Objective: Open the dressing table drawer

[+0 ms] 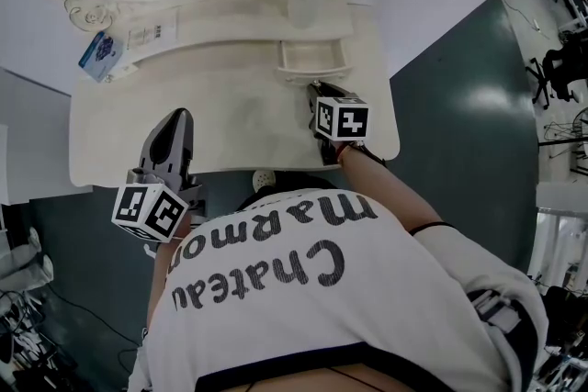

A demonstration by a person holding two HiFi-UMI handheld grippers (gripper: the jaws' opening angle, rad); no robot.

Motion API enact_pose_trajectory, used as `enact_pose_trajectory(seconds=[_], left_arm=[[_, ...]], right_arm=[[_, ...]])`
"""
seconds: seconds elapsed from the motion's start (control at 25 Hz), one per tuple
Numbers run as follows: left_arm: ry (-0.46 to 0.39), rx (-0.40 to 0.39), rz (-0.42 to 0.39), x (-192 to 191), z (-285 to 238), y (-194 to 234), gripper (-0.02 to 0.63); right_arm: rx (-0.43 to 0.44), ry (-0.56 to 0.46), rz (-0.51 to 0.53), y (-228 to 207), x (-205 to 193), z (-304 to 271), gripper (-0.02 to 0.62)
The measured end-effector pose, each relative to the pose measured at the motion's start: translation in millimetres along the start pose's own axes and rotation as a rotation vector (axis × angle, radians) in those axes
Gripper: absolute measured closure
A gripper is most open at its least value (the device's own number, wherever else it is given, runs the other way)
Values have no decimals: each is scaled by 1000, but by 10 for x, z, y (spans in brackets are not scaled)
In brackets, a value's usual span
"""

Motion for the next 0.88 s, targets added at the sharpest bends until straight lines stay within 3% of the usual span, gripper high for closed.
enact_pose_trajectory(seconds=[0.88], left_arm=[[-11, 1, -4, 22, -101, -18, 583]], right_arm=[[63, 37, -21, -22, 5, -20, 489]])
Point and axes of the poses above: the fingertips, and each gripper's own axes: z backward along the fingers, y to its left, x out of its top, the point moved 9 cm from there along z, backward along the fingers, and after that the axes turned 13 degrees about -x, right-handed, at the moved point
